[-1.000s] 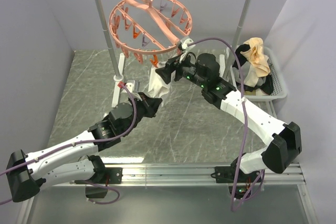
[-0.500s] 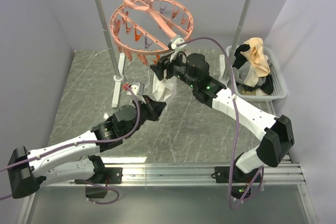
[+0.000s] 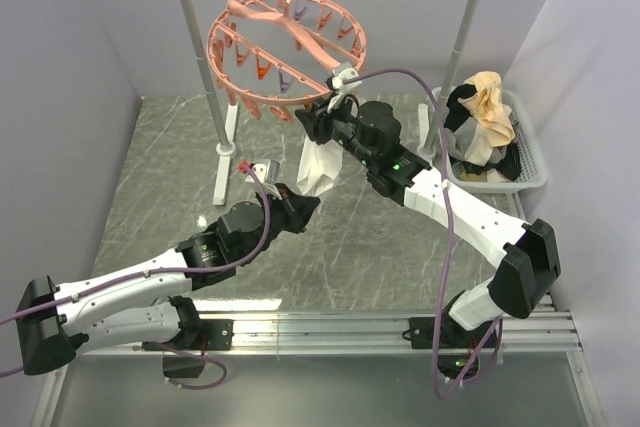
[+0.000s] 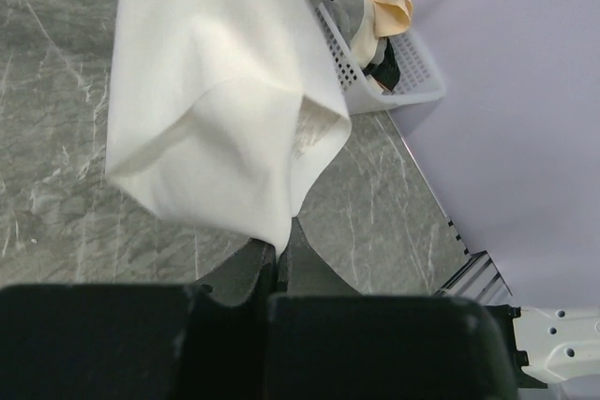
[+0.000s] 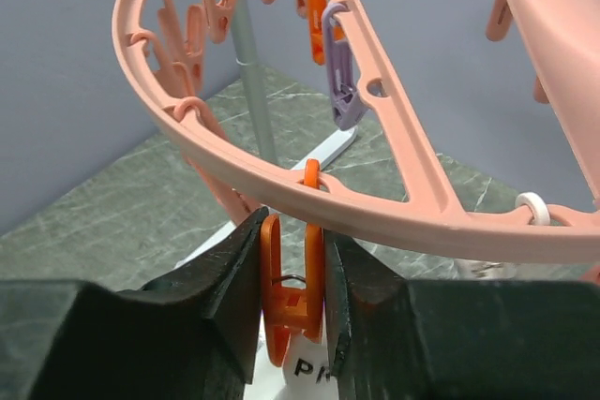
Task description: Remove the underwear clipped to the hanger
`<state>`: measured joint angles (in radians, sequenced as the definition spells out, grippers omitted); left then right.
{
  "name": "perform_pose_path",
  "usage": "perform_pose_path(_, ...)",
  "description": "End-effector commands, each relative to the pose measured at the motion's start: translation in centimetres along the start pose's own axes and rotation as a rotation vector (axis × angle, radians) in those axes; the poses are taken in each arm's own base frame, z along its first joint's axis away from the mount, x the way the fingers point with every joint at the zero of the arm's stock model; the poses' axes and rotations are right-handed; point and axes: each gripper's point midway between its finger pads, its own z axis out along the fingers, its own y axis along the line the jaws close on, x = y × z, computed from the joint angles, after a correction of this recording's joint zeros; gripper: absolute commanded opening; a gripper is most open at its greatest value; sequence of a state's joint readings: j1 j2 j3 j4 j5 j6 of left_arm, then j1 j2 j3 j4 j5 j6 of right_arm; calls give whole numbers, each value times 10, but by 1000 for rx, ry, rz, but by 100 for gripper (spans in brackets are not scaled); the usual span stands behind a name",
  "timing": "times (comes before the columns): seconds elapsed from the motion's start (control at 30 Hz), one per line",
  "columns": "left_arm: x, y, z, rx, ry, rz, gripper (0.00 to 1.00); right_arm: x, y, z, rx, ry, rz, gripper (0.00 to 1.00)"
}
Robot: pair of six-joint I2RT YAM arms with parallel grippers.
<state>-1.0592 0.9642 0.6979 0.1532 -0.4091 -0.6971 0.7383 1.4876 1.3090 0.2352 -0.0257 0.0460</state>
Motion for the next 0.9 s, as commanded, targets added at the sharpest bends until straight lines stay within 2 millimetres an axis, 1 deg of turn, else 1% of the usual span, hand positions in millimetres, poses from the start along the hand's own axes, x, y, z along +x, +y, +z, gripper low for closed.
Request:
perform_pose_path(0.0, -24, -19, -3, 42, -67, -46, 0, -40, 4, -2, 5, -99, 20, 22)
perform_pose_path(0.07, -26, -18, -4, 40, -72, -44, 0, -42, -2, -5, 38, -107, 25, 13)
perform_pose_path(0.17, -27, -17, -4, 35, -75, -41, 0, -45, -2, -8, 40, -116, 29, 7)
perform_pose_path(0.2, -28, -17, -5, 33, -77, -41, 0, -45, -2, -8, 41, -117, 32, 8)
perform_pose_path(0.23, -29, -17, -5, 34, -78, -42, 0, -45, -3, -9, 43, -114, 33, 13)
perform_pose_path(0.27, -29, -16, -5, 28, -81, -39, 0, -45, -2, -8, 43, -109, 35, 44)
perform_pose_path(0.3, -31, -15, -6, 25, -85, -39, 0, -41, -3, -8, 48, -88, 41, 57)
perform_pose_path(0.33, -31, -14, -6, 22, -88, -38, 0, -43, -2, -9, 45, -88, 47, 70)
perform_pose_path(0.37, -33, -14, -7, 18, -94, -37, 0, -42, -2, -10, 42, -82, 50, 94)
perform_pose_path(0.4, -33, -13, -7, 16, -94, -34, 0, -37, -2, -11, 44, -68, 56, 100)
perform_pose_path(0.43, -34, -13, -7, 15, -97, -35, 0, -40, 0, -15, 37, -72, 57, 100)
perform_pose_path(0.47, -34, -12, -8, 9, -99, -33, 0, -40, 0, -17, 37, -71, 60, 100)
perform_pose_path(0.5, -34, -11, -8, 5, -100, -31, 0, -35, 0, -19, 36, -55, 65, 100)
perform_pose_path(0.57, -36, -10, -9, 2, -106, -33, 0, -37, 2, -28, 25, -54, 66, 100)
perform_pose_path(0.6, -36, -10, -9, 2, -106, -31, 0, -30, 3, -31, 21, -35, 68, 100)
perform_pose_path(0.63, -38, -11, -10, 5, -109, -35, 0, -36, 3, -39, 17, -51, 70, 100)
perform_pose_path(0.67, -38, -11, -10, 6, -110, -34, 0, -36, 5, -44, 8, -54, 71, 100)
perform_pose_path(0.7, -38, -11, -11, 5, -109, -32, 0, -28, 7, -49, -11, -44, 71, 100)
perform_pose_path(0.73, -38, -10, -11, 3, -110, -32, 0, -39, 9, -60, -26, -76, 70, 100)
perform_pose_path(0.77, -38, -10, -11, 1, -107, -31, 0, -41, 12, -65, -48, -85, 69, 100)
perform_pose_path(0.8, -37, -9, -11, -2, -104, -29, 0, -46, 14, -76, -63, -113, 71, 100)
perform_pose_path(0.87, -36, -8, -13, -7, -99, -32, 0, -53, 6, -84, -32, -143, 76, 100)
